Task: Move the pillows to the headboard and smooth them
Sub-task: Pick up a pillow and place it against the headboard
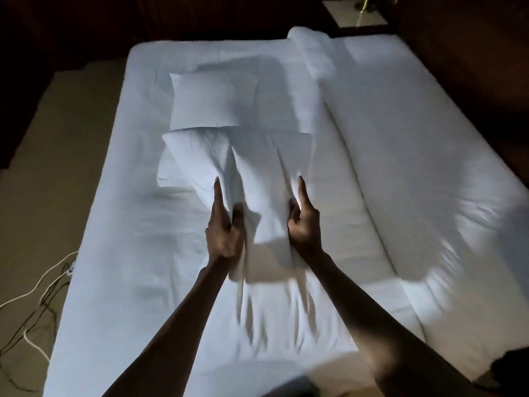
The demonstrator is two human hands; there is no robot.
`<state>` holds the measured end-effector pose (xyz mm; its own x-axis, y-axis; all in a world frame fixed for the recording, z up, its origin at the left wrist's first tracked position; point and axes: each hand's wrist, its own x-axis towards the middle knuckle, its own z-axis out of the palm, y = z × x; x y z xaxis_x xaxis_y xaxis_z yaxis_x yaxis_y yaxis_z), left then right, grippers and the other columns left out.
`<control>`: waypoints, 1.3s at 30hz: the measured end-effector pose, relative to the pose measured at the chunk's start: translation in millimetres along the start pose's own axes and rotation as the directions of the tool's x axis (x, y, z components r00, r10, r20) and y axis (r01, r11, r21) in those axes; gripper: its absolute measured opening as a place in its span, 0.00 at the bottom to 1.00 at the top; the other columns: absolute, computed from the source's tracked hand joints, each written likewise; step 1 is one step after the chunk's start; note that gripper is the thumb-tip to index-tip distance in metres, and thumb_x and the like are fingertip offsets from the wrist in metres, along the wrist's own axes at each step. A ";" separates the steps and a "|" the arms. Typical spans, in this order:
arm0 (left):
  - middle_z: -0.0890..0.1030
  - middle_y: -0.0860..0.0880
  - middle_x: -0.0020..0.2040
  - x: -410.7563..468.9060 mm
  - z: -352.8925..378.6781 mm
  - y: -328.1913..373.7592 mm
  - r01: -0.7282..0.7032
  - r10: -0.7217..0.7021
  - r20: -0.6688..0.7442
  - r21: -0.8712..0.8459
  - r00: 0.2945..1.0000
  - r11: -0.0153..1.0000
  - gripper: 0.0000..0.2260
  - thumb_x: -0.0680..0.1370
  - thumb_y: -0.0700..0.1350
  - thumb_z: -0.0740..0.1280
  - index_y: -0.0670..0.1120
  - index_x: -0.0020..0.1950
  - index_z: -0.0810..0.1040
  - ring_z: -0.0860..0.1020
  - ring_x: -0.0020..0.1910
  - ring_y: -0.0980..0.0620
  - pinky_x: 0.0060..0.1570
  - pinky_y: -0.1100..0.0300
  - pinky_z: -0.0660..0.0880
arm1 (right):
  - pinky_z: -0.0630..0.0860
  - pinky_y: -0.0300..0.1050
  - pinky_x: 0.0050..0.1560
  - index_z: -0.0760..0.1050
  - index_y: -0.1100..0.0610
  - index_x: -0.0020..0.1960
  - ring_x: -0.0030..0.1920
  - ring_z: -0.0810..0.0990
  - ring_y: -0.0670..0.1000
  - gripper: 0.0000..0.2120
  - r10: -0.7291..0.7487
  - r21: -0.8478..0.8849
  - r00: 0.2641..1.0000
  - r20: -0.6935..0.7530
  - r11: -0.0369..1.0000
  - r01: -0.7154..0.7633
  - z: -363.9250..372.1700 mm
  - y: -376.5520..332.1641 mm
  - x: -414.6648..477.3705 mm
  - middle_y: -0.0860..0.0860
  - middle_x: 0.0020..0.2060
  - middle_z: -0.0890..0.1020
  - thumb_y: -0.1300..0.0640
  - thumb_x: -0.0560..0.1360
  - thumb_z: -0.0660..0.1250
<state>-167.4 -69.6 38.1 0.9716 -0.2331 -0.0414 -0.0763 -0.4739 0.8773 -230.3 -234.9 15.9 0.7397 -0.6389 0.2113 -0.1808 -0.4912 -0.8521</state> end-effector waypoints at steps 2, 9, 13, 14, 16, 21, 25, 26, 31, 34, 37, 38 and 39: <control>0.72 0.36 0.73 -14.0 23.8 50.5 -0.018 0.018 0.026 -0.016 0.999 1.000 0.29 0.81 0.63 0.59 0.83 0.73 0.45 0.77 0.65 0.33 0.67 0.37 0.73 | 0.66 0.38 0.34 0.58 0.60 0.82 0.25 0.68 0.51 0.31 0.033 -0.006 0.997 -0.067 0.999 -0.033 -60.9 -5.7 5.9 0.58 0.25 0.74 0.68 0.81 0.61; 0.79 0.45 0.70 -71.1 155.3 189.8 -0.100 0.108 0.120 -0.069 0.987 0.993 0.29 0.79 0.64 0.60 0.74 0.78 0.53 0.79 0.62 0.39 0.68 0.41 0.72 | 0.70 0.49 0.50 0.63 0.59 0.80 0.49 0.79 0.64 0.23 0.133 0.023 0.960 -0.246 0.991 -0.131 -260.2 20.7 20.7 0.69 0.52 0.83 0.61 0.85 0.58; 0.81 0.42 0.66 -111.6 247.7 254.7 -0.112 0.127 0.155 -0.103 0.980 0.988 0.28 0.81 0.63 0.59 0.72 0.79 0.53 0.79 0.61 0.38 0.68 0.42 0.72 | 0.70 0.46 0.55 0.65 0.61 0.79 0.53 0.79 0.65 0.22 0.128 -0.019 0.942 -0.311 0.990 -0.141 -371.6 54.4 28.7 0.69 0.56 0.82 0.63 0.85 0.58; 0.81 0.41 0.65 -118.3 266.5 265.8 -0.100 0.118 0.165 -0.116 0.979 0.988 0.28 0.81 0.63 0.59 0.72 0.80 0.53 0.79 0.61 0.37 0.68 0.42 0.72 | 0.71 0.46 0.55 0.65 0.61 0.79 0.54 0.80 0.65 0.22 0.122 -0.042 0.940 -0.318 0.989 -0.142 -393.1 61.8 30.8 0.69 0.57 0.82 0.63 0.85 0.58; 0.79 0.38 0.67 -134.4 306.3 287.6 -0.090 0.116 0.180 -0.146 0.977 0.985 0.28 0.82 0.62 0.59 0.71 0.80 0.53 0.79 0.62 0.36 0.68 0.41 0.72 | 0.70 0.46 0.56 0.65 0.62 0.78 0.56 0.80 0.66 0.22 0.113 -0.081 0.938 -0.328 0.986 -0.147 -438.8 77.1 36.2 0.68 0.59 0.82 0.63 0.85 0.58; 0.84 0.44 0.54 -162.0 389.0 328.8 -0.061 0.112 0.226 -0.222 0.968 0.973 0.29 0.83 0.60 0.60 0.67 0.82 0.54 0.80 0.60 0.38 0.67 0.43 0.73 | 0.68 0.46 0.57 0.66 0.61 0.78 0.59 0.80 0.66 0.21 0.131 -0.137 0.927 -0.352 0.972 -0.189 -524.5 118.1 52.3 0.65 0.62 0.81 0.61 0.86 0.57; 0.82 0.46 0.66 -163.6 449.1 352.3 -0.036 0.111 0.274 -0.264 0.955 0.964 0.28 0.84 0.59 0.62 0.66 0.82 0.55 0.78 0.66 0.40 0.69 0.49 0.72 | 0.68 0.40 0.61 0.65 0.61 0.78 0.65 0.77 0.62 0.21 0.140 -0.162 0.913 -0.383 0.963 -0.216 -569.6 156.5 67.0 0.61 0.68 0.79 0.61 0.86 0.56; 0.83 0.49 0.65 -162.5 463.6 357.4 -0.027 0.109 0.286 -0.276 0.952 0.961 0.28 0.85 0.58 0.62 0.65 0.83 0.56 0.78 0.67 0.42 0.68 0.53 0.72 | 0.67 0.37 0.61 0.66 0.62 0.78 0.66 0.77 0.62 0.21 0.136 -0.167 0.908 -0.397 0.962 -0.218 -578.1 166.4 71.1 0.61 0.69 0.78 0.62 0.86 0.57; 0.75 0.54 0.37 -152.8 526.5 380.2 -0.049 0.131 0.338 -0.239 0.932 0.970 0.28 0.84 0.57 0.63 0.63 0.83 0.57 0.80 0.55 0.44 0.61 0.54 0.74 | 0.70 0.44 0.62 0.68 0.63 0.77 0.58 0.80 0.62 0.21 0.195 -0.133 0.859 -0.473 0.949 -0.288 -612.8 211.4 96.6 0.66 0.60 0.82 0.65 0.84 0.59; 0.84 0.48 0.51 -136.4 569.0 388.1 -0.065 0.149 0.352 -0.238 0.924 0.969 0.28 0.84 0.60 0.63 0.65 0.82 0.57 0.80 0.61 0.45 0.63 0.56 0.74 | 0.71 0.44 0.59 0.68 0.63 0.76 0.54 0.79 0.60 0.21 0.228 -0.095 0.843 -0.488 0.946 -0.311 -629.2 242.3 119.5 0.69 0.55 0.83 0.66 0.84 0.59; 0.77 0.54 0.74 -117.7 621.9 395.2 -0.096 0.177 0.351 -0.235 0.920 0.967 0.29 0.82 0.63 0.63 0.69 0.81 0.56 0.75 0.73 0.51 0.71 0.56 0.71 | 0.72 0.44 0.58 0.68 0.63 0.77 0.55 0.80 0.65 0.21 0.260 -0.059 0.847 -0.464 0.945 -0.322 -647.9 286.3 150.1 0.70 0.55 0.82 0.65 0.84 0.59; 0.73 0.57 0.77 -112.8 640.7 397.4 -0.100 0.180 0.344 -0.238 0.922 0.966 0.28 0.82 0.62 0.63 0.68 0.81 0.56 0.73 0.75 0.52 0.72 0.57 0.70 | 0.72 0.44 0.59 0.68 0.62 0.77 0.55 0.80 0.65 0.21 0.269 -0.050 0.848 -0.456 0.944 -0.326 -653.5 303.2 161.0 0.69 0.55 0.83 0.65 0.85 0.59; 0.71 0.59 0.78 -110.0 655.5 397.6 -0.092 0.170 0.335 -0.237 0.927 0.967 0.28 0.83 0.61 0.63 0.67 0.82 0.57 0.71 0.75 0.53 0.70 0.60 0.68 | 0.72 0.44 0.58 0.68 0.62 0.77 0.55 0.81 0.65 0.21 0.277 -0.041 0.849 -0.449 0.943 -0.330 -657.5 319.2 168.8 0.69 0.55 0.83 0.65 0.84 0.59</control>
<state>-451.5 -789.0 78.1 0.8122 -0.5813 -0.0493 -0.1100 -0.2356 0.9656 -589.3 -888.8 94.4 0.2869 -0.9448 0.1583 -0.4410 -0.2769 -0.8537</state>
